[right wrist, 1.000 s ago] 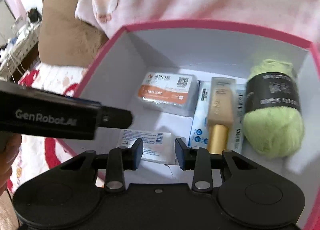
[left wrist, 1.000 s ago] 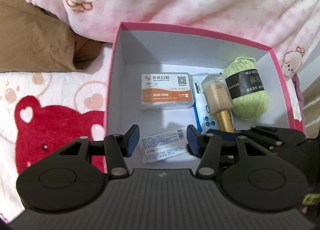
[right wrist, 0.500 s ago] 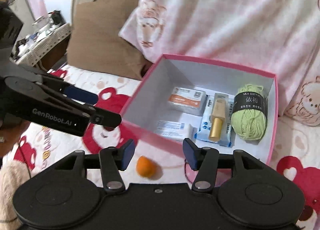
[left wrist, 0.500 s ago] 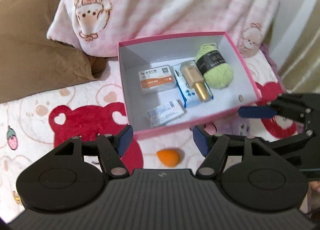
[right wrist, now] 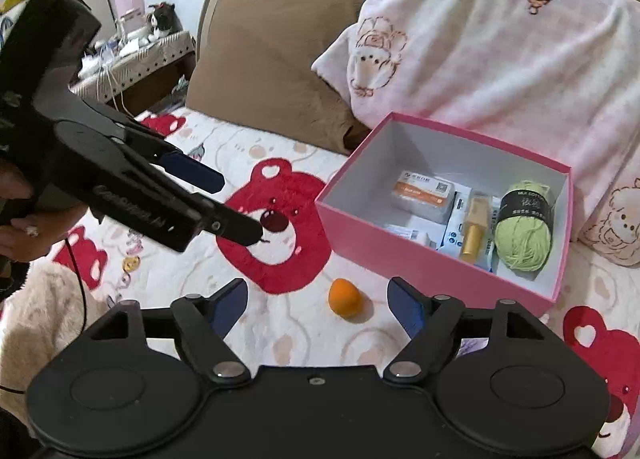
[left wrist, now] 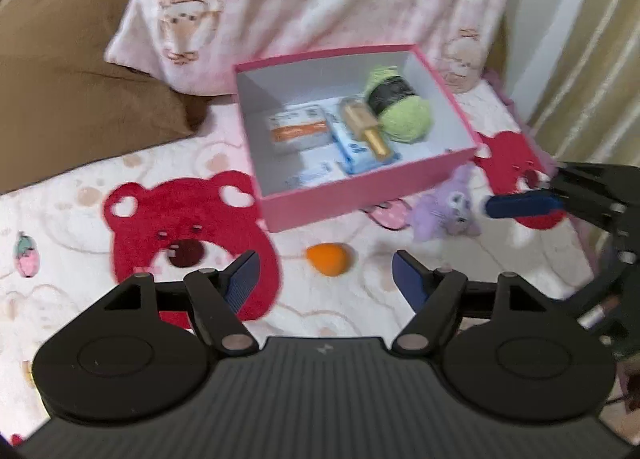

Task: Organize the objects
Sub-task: 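Move the left tool to the orange makeup sponge and grasp it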

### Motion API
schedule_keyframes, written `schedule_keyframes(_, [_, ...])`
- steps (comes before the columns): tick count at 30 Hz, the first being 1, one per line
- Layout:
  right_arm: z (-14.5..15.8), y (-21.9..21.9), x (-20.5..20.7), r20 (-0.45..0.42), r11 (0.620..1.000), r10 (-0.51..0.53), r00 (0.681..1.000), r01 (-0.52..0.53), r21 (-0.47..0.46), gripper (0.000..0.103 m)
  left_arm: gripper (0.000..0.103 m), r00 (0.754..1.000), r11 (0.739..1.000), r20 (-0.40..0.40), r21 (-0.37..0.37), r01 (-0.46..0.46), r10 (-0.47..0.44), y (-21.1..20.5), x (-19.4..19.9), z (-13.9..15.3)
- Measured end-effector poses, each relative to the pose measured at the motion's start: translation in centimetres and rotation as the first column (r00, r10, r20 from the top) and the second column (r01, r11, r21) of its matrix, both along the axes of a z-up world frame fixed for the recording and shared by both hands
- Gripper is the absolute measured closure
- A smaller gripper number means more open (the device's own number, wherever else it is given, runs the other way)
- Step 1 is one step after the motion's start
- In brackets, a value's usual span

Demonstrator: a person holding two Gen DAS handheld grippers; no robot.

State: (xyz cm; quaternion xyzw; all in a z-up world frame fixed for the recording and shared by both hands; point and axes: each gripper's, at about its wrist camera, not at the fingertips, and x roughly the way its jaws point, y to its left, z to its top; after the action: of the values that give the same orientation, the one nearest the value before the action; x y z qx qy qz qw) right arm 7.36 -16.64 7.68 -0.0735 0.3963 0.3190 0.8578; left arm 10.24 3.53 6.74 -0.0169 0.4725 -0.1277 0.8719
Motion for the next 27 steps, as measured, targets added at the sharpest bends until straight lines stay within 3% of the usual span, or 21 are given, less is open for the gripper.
schedule_keyframes(4, [-2.4, 0.9, 0.2, -0.002, 0.999, -0.010, 1.000, 0.009, -0.034, 0.021, 0.024, 1.000, 0.998, 0.006, -0.060, -0.027, 0.027, 0.0, -0.5, -2.2])
schedule_keyframes(9, [-5.4, 1.9, 0.3, 0.064, 0.998, -0.010, 0.998, 0.014, -0.059, 0.019, 0.025, 0.996, 0.989, 0.001, -0.121, -0.085, 0.086, 0.6, 0.2, -5.4])
schedule_keyframes(12, [-7.0, 2.3, 1.0, 0.041, 0.998, -0.005, 0.999, 0.008, -0.058, 0.019, 0.026, 0.994, 0.992, 0.034, -0.086, -0.097, 0.100, 0.7, 0.6, -7.6])
schedule_keyframes(15, [-8.6, 2.4, 2.1, -0.046, 1.000, -0.007, 0.999, 0.006, -0.023, 0.019, 0.027, 0.991, 0.990, 0.033, -0.066, -0.126, 0.128, 1.3, 1.1, -10.2])
schedule_keyframes(21, [-11.5, 3.0, 3.0, -0.052, 0.999, 0.016, 0.999, -0.019, -0.049, 0.019, 0.032, 0.984, 0.970, -0.015, -0.165, -0.177, 0.177, 3.3, 1.6, -14.7])
schedule_keyframes(27, [-14.5, 3.9, 3.9, -0.006, 0.995, 0.002, 1.000, -0.002, -0.098, 0.020, 0.034, 0.984, 0.948, -0.010, -0.267, -0.172, 0.175, 2.7, 1.8, -17.0])
